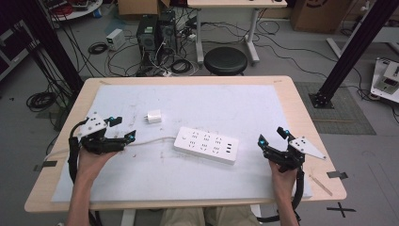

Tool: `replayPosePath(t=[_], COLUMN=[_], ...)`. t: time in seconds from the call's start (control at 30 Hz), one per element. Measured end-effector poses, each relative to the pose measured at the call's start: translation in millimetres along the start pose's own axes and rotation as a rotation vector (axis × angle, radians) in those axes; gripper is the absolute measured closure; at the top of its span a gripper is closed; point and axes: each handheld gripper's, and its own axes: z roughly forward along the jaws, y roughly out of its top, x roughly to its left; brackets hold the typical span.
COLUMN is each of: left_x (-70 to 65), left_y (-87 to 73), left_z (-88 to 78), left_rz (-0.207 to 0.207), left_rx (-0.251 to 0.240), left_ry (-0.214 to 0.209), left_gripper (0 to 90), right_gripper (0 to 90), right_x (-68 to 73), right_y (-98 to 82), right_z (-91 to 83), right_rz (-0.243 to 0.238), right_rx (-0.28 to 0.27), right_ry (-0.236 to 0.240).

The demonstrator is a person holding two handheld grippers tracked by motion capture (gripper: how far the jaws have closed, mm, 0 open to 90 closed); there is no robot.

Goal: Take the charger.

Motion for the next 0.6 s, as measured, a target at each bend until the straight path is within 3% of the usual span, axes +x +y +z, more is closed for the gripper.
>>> replayPosePath(t=[0.03,0.07,0.13,0.2,0.23,0.33,0.5,0.6], left_x=[0.0,10.8,19.2,19.2,29.6,39.6,50.2,59.3], left_y=[0.0,10.0,15.6,15.6,23.3,30.1,40.3,48.7], left_z=[0.0,6.1,10.4,10.4,16.9,24.7,38.1,51.3], left_rz=[0.0,0.017,0.01,0.01,0.014,0.047,0.06,0.118], left_rx=[0.0,0.06,0.1,0.1,0.152,0.183,0.231,0.254], left_ry=[0.0,-0.039,-0.066,-0.066,-0.081,-0.105,-0.135,-0.173], left_gripper=[24.6,23.9,23.5,23.5,23.8,23.9,23.9,24.0], right_gripper=[18.1,18.1,18.1,18.1,18.1,18.1,18.0,18.1], right_x=[-0.3,-0.5,-0.5,-0.9,-0.8,-1.0,-0.8,0.0], right_y=[0.0,0.0,0.0,-0.1,0.0,0.0,0.0,0.0], right_z=[0.0,0.3,0.4,0.6,0.6,0.4,0.8,0.6], right_rz=[-0.003,-0.002,0.001,-0.004,0.004,0.006,-0.005,0.0], right_rx=[-0.001,-0.002,-0.002,-0.004,-0.001,0.003,0.004,0.006], right_ry=[-0.001,0.0,0.001,0.001,-0.002,0.008,0.011,0.008])
